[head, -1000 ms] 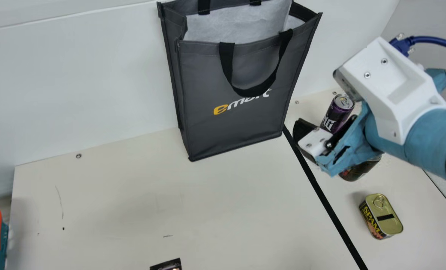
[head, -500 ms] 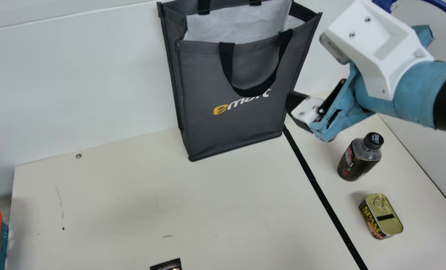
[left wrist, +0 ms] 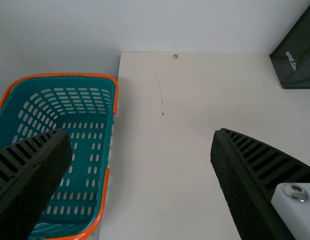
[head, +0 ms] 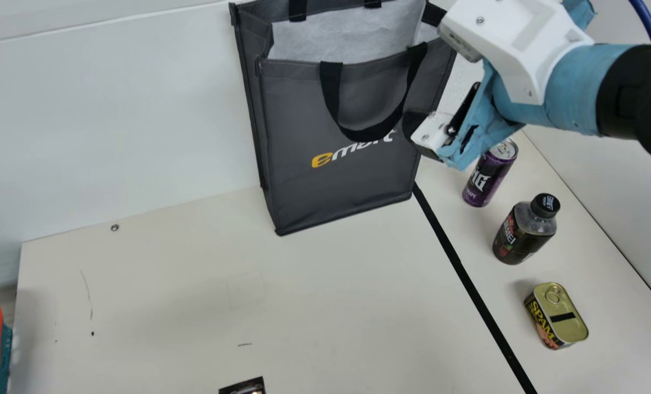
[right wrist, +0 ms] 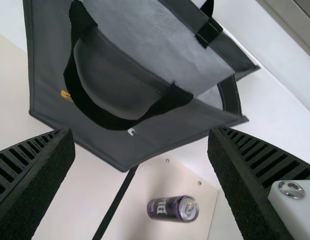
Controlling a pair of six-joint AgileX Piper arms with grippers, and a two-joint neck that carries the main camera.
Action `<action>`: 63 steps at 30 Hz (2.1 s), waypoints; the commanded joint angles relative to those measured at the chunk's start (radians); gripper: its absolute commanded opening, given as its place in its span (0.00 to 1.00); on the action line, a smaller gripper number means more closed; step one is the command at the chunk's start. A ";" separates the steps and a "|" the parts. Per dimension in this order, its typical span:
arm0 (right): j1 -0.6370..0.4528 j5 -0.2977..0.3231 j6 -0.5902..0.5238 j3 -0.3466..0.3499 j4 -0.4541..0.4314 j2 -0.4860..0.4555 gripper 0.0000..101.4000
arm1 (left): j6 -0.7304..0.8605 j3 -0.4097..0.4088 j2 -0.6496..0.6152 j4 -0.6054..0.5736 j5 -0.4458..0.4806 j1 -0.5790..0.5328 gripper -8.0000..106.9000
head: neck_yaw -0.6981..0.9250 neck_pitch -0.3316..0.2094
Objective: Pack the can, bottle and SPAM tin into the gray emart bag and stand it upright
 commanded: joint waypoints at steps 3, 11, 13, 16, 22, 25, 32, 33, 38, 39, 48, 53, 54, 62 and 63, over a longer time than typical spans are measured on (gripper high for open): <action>-0.002 0.000 -0.037 -0.045 0.016 0.040 0.94 | 0.000 0.000 0.000 0.000 0.000 0.000 0.85 | -0.001 -0.023; -0.008 0.000 -0.123 -0.131 0.072 0.121 0.94 | 0.000 0.000 0.000 0.000 0.000 0.000 0.85 | -0.001 -0.023; -0.009 0.000 -0.146 -0.150 0.087 0.140 0.94 | 0.000 0.000 0.000 0.000 0.000 0.000 0.85 | -0.001 -0.023; -0.011 0.000 -0.179 -0.175 0.110 0.169 0.94 | 0.000 0.000 0.000 0.000 0.000 0.000 0.85 | -0.001 -0.023; -0.015 0.000 -0.228 -0.222 0.149 0.226 0.94 | 0.000 0.000 0.000 0.000 0.000 0.000 0.85 | -0.001 -0.023; -0.016 0.000 -0.249 -0.238 0.169 0.252 0.94 | 0.000 0.000 0.000 0.000 0.000 0.000 0.85 | -0.001 -0.023; -0.015 0.000 -0.302 -0.281 0.204 0.310 0.94 | 0.000 0.000 0.000 0.000 0.000 0.000 0.85 | -0.001 -0.023; -0.014 0.000 -0.309 -0.287 0.208 0.318 0.94 | 0.000 0.000 0.000 0.000 0.000 0.000 0.85 | -0.001 -0.023; -0.012 0.000 -0.342 -0.306 0.228 0.353 0.94 | 0.000 0.000 0.000 0.000 0.000 0.000 0.85 | -0.001 -0.023; -0.012 0.000 -0.349 -0.308 0.233 0.359 0.94 | 0.000 0.000 0.000 0.000 0.000 0.000 0.85 | -0.001 -0.023; -0.005 0.000 -0.393 -0.311 0.264 0.404 0.94 | 0.000 0.000 0.000 0.000 0.000 0.000 0.85 | -0.001 -0.023; 0.001 0.000 -0.409 -0.300 0.275 0.421 0.94 | 0.000 0.000 0.000 0.000 0.000 0.000 0.85 | -0.001 -0.023; 0.002 0.000 -0.412 -0.296 0.276 0.423 0.94 | 0.000 0.000 0.000 0.000 0.000 0.000 0.85 | -0.001 -0.023; 0.006 0.000 -0.412 -0.257 0.273 0.432 0.48 | 0.000 0.000 0.000 0.000 0.000 0.000 0.85 | -0.001 -0.023; 0.005 0.000 -0.410 -0.253 0.272 0.432 0.41 | 0.000 0.000 0.000 0.000 0.000 0.000 0.85 | -0.001 -0.023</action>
